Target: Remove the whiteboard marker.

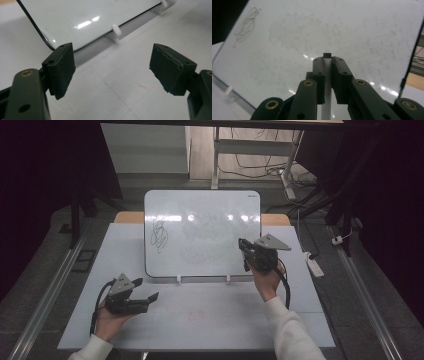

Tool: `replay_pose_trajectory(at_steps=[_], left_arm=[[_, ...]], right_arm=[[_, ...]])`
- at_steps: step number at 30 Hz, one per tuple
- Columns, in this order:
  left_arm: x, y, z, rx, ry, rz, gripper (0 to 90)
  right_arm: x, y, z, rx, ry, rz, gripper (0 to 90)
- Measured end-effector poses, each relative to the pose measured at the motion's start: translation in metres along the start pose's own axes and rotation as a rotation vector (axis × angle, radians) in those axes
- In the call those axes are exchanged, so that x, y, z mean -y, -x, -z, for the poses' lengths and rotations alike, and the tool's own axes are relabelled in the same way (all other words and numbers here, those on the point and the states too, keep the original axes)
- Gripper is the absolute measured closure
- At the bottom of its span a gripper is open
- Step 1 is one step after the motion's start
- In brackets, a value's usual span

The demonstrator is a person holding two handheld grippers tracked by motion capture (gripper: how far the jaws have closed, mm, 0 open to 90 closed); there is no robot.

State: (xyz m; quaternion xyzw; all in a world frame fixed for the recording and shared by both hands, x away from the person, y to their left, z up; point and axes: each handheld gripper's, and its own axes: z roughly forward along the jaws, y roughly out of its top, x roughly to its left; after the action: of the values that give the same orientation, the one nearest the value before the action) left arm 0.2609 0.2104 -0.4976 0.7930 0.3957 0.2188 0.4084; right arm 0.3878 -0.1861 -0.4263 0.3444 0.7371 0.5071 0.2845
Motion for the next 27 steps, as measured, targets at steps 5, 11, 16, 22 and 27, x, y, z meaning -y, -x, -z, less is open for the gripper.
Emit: replay_pose_trajectory(at_steps=[5, 11, 16, 22, 27], left_arm=[[-0.017, 0.008, -0.011, 0.067, 0.019, 0.000, 23.2], [-0.046, 0.014, -0.021, 0.127, 0.067, 0.012, 26.5], [-0.065, 0.023, -0.033, 0.165, 0.070, -0.002, 28.1], [-0.080, 0.028, -0.042, 0.230, 0.088, 0.019, 28.8], [-0.089, 0.030, -0.051, 0.282, 0.084, 0.029, 29.5]], right_arm=[[0.001, -0.007, 0.003, -0.047, 0.009, 0.006, 80.3], [-0.001, -0.019, 0.008, -0.098, 0.019, 0.026, 80.2], [-0.004, -0.032, 0.010, -0.146, 0.025, 0.041, 80.2], [-0.005, -0.047, 0.008, -0.197, 0.026, 0.058, 80.2], [-0.006, -0.056, 0.008, -0.236, 0.028, 0.065, 80.2]])
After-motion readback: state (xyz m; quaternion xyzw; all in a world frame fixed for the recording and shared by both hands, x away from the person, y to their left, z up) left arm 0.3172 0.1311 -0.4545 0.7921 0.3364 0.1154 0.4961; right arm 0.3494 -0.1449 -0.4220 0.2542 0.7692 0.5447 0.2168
